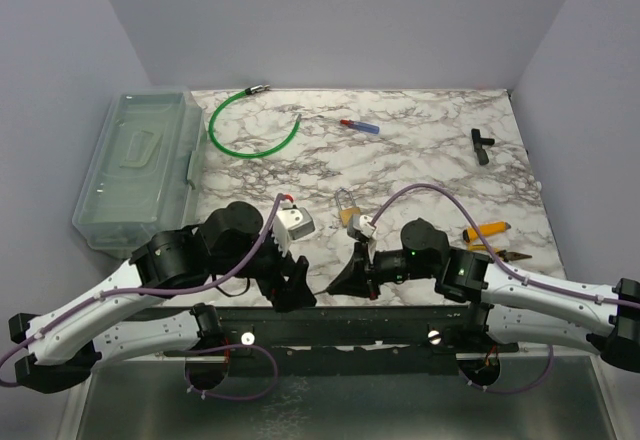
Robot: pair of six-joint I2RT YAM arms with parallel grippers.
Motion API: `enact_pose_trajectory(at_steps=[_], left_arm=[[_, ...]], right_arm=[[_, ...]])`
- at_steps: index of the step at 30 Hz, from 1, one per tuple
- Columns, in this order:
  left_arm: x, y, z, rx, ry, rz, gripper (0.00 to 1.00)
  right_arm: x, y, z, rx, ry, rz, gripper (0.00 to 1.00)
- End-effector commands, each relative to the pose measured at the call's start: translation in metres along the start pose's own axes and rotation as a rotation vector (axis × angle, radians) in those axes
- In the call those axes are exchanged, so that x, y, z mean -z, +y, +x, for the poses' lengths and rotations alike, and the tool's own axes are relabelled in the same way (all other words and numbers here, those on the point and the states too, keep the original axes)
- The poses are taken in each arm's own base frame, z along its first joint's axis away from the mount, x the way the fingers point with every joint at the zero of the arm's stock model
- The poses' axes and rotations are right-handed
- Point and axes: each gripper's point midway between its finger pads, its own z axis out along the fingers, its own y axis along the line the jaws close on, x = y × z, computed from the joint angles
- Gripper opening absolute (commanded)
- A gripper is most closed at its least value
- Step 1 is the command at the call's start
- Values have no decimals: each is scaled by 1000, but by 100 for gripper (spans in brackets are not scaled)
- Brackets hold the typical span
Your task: Unlock with the key
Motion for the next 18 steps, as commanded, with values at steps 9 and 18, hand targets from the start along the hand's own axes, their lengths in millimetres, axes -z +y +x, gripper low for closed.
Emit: enact_pose_trajectory(at_steps=[9, 18], left_arm=[[20, 53, -36, 69, -278, -318, 92], [0, 112, -63, 242, -371, -649, 97]], right_arm=[[42, -92, -6, -314, -213, 636, 0], [98, -124, 18, -450, -241, 980, 0]])
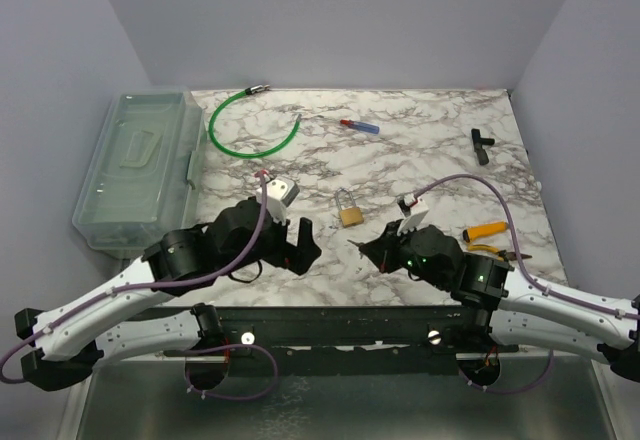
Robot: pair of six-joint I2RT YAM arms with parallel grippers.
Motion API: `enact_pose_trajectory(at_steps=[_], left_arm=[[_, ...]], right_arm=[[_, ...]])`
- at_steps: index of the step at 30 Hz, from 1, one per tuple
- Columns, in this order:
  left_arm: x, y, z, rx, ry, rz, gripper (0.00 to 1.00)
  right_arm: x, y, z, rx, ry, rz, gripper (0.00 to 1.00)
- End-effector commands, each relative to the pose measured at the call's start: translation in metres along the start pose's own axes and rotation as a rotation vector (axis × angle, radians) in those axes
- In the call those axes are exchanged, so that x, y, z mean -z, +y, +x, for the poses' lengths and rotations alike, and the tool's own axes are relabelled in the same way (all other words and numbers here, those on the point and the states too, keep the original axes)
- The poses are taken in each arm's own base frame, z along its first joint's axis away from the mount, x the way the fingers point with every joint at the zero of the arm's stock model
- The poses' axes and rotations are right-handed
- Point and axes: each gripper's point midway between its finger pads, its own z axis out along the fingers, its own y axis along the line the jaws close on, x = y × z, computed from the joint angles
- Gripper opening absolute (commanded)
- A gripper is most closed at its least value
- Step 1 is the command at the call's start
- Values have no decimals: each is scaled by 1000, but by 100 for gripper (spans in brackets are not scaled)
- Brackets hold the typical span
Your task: Unlock with the key
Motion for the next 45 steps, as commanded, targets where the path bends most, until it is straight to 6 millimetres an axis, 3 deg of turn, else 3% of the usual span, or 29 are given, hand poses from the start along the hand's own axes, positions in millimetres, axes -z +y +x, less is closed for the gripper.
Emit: enact_pose_trajectory(at_steps=[1, 4, 9, 18, 26, 31, 36, 41, 45], left_arm=[[-29, 32, -24, 65, -107, -250, 99], [-43, 39, -30, 61, -113, -330, 99], [-79, 31, -32, 105, -58, -319, 99], [-148, 60, -41, 265, 74, -399, 99], [-198, 64, -43, 273, 136, -429, 98], [-195, 29, -47, 383, 150, -259, 88], [-161, 5, -58, 589, 87, -158, 82], [-130, -2, -73, 808, -20, -112, 76], [-119, -7, -78, 927, -57, -71, 73]], right_arm=[[12, -41, -6, -56, -48, 223, 0], [15, -50, -6, -59, -61, 259, 1], [18, -73, -5, -59, -87, 375, 1], [30, -120, -16, 24, -210, 619, 1], [31, -113, -34, 85, -286, 556, 0], [40, -91, -49, 112, -363, 364, 1], [43, -64, -63, 158, -490, 165, 0], [26, -44, -63, 261, -522, 73, 0], [6, -34, -61, 328, -514, 54, 0]])
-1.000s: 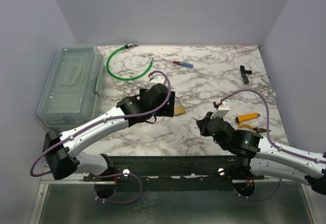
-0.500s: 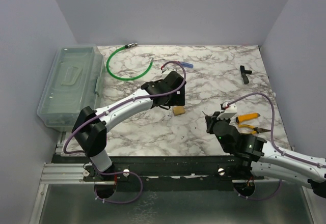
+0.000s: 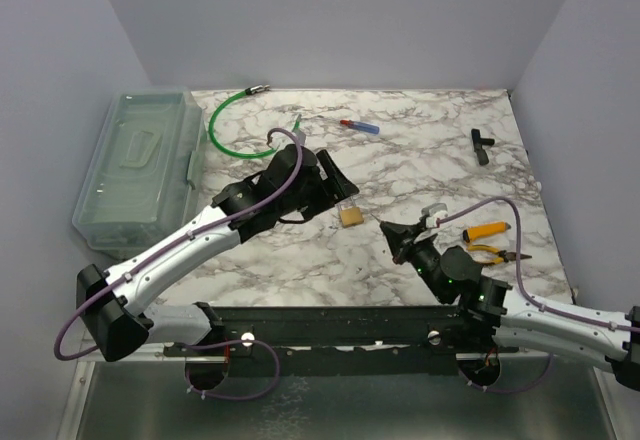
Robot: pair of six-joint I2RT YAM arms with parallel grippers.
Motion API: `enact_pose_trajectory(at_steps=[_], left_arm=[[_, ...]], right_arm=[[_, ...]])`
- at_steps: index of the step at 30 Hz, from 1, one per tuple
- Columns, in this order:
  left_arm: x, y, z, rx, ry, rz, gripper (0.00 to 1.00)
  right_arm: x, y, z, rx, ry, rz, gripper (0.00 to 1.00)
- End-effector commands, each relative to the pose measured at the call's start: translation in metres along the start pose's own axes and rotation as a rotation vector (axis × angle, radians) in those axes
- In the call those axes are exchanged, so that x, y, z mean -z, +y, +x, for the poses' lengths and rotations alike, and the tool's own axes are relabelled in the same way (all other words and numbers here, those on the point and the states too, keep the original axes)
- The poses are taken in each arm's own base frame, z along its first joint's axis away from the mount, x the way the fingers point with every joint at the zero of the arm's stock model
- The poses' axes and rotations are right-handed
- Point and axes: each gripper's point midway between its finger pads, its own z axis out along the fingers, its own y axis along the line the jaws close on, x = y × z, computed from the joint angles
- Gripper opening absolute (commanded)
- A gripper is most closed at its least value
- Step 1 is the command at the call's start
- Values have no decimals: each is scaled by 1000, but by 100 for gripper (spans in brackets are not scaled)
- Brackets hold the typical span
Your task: Unlock with the key
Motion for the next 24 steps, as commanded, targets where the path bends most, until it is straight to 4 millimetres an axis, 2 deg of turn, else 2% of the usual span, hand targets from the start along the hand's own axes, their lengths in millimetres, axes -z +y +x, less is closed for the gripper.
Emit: enact_pose_trajectory(at_steps=[1, 7, 14, 19, 24], left_arm=[[7, -9, 2, 231, -1, 58, 73], [7, 14, 3, 330, -46, 48, 66], [2, 7, 8, 356, -23, 127, 58], [-1, 5, 11, 368, -14, 149, 53], [-1, 1, 13, 363, -3, 174, 41]], right_arm=[[-15, 31, -18, 49, -104, -125, 0], [-21, 56, -26, 27, -168, -230, 0], [-20, 68, -30, 24, -207, -292, 1], [-23, 71, -24, 57, -191, -302, 0], [-24, 68, -23, 57, -196, -289, 1]])
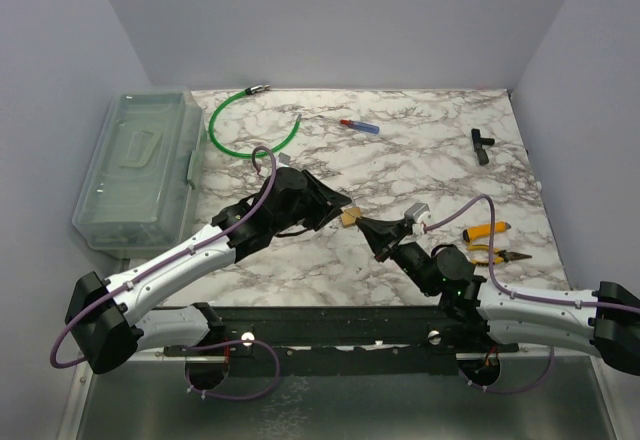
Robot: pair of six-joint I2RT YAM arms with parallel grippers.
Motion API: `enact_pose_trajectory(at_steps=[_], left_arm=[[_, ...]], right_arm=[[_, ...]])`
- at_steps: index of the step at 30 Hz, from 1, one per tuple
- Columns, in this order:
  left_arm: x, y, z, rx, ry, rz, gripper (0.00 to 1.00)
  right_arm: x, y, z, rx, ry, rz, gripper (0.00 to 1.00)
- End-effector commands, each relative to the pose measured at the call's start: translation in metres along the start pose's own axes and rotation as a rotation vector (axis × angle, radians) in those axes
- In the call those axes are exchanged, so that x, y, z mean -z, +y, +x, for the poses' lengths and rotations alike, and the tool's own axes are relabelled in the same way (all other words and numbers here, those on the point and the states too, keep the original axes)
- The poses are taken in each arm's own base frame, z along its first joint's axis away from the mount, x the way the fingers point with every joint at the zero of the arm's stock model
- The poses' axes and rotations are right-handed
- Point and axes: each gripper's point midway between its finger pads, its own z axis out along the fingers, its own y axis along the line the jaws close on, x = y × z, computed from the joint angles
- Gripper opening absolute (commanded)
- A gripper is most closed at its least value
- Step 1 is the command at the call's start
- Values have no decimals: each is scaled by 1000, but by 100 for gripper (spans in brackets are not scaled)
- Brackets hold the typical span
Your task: Unlock with the key
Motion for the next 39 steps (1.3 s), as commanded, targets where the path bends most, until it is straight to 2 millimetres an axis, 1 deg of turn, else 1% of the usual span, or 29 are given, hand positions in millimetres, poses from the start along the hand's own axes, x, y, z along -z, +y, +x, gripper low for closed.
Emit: enact_pose_trajectory(at_steps=[1, 4, 5, 9, 13, 15, 19, 21, 26, 28, 32, 34, 36, 38, 39], left_arm=[[3, -12, 5, 15, 32, 63, 39], [1, -10, 6, 14, 41, 58, 30], [1, -10, 8, 14, 47, 58, 29], [0, -11, 9, 12, 58, 65, 28], [0, -11, 14, 12, 86, 69, 24], [0, -11, 16, 8, 93, 70, 19], [-3, -8, 16, -2, 95, 63, 5], [-4, -8, 18, -7, 102, 61, 0], [-9, -7, 18, -36, 102, 60, 0], [-8, -10, 16, -55, 91, 75, 0], [-4, -15, 11, -62, 58, 116, 0], [0, -21, 5, -62, 23, 154, 0], [3, -24, 2, -70, 7, 184, 0], [7, -27, 0, -87, -8, 210, 0], [9, -29, -2, -97, -16, 221, 0]], right_arm=[[0, 3, -6, 6, -38, -17, 1], [-1, 3, -4, 18, -32, -19, 1], [-1, 3, -3, 22, -30, -18, 0], [-2, 2, 0, 34, -25, -12, 1], [-3, -2, 1, 33, -27, 12, 1], [-3, -3, 2, 30, -34, 18, 1], [-4, -3, 5, 59, -30, 12, 1], [-5, -2, 7, 61, -25, 6, 1], [-5, 3, 10, 61, -15, -19, 1], [-4, 6, 13, 59, -3, -40, 1], [-1, 14, 16, 57, 4, -91, 0], [-1, 18, 18, 59, 11, -110, 0], [-3, 22, 22, 28, 44, -118, 5], [-5, 25, 24, 10, 72, -127, 14], [-5, 28, 25, -3, 83, -132, 21]])
